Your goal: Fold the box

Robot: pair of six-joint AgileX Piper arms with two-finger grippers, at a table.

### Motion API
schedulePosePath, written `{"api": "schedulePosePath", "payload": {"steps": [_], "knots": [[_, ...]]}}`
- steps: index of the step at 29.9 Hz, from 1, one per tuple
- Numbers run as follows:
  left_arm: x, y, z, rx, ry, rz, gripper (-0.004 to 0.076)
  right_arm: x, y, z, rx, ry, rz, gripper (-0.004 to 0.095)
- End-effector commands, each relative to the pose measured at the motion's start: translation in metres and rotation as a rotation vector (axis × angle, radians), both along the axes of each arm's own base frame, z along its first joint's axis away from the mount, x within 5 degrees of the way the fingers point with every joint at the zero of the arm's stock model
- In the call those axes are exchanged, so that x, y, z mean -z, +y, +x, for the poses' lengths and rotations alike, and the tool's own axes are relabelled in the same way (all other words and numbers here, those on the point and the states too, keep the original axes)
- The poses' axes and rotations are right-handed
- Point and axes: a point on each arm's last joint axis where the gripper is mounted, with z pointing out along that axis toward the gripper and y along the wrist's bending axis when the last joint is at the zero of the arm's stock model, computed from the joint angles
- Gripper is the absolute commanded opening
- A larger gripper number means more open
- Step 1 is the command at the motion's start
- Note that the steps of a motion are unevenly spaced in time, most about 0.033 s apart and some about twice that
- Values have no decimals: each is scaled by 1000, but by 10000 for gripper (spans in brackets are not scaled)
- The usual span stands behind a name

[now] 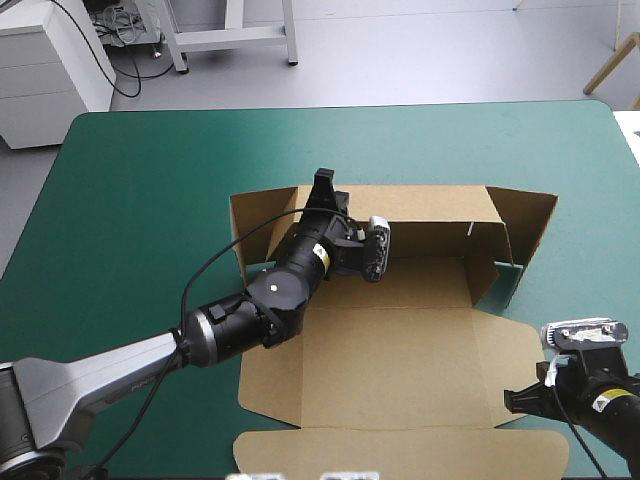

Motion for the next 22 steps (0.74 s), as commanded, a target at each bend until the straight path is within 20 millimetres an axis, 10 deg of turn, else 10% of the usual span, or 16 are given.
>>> {"api": "schedulePosePath", "payload": {"steps": [1, 13, 22], "knots": [[-13, 0, -12, 55, -147, -6, -10, -11, 0, 5, 7, -71, 3, -19], [4, 11, -13, -29, -170, 38, -10, -10, -1, 5, 7, -69, -1, 52], [4, 11, -13, -37, -160, 12, -10, -10, -1, 5, 7, -69, -1, 672]]}}
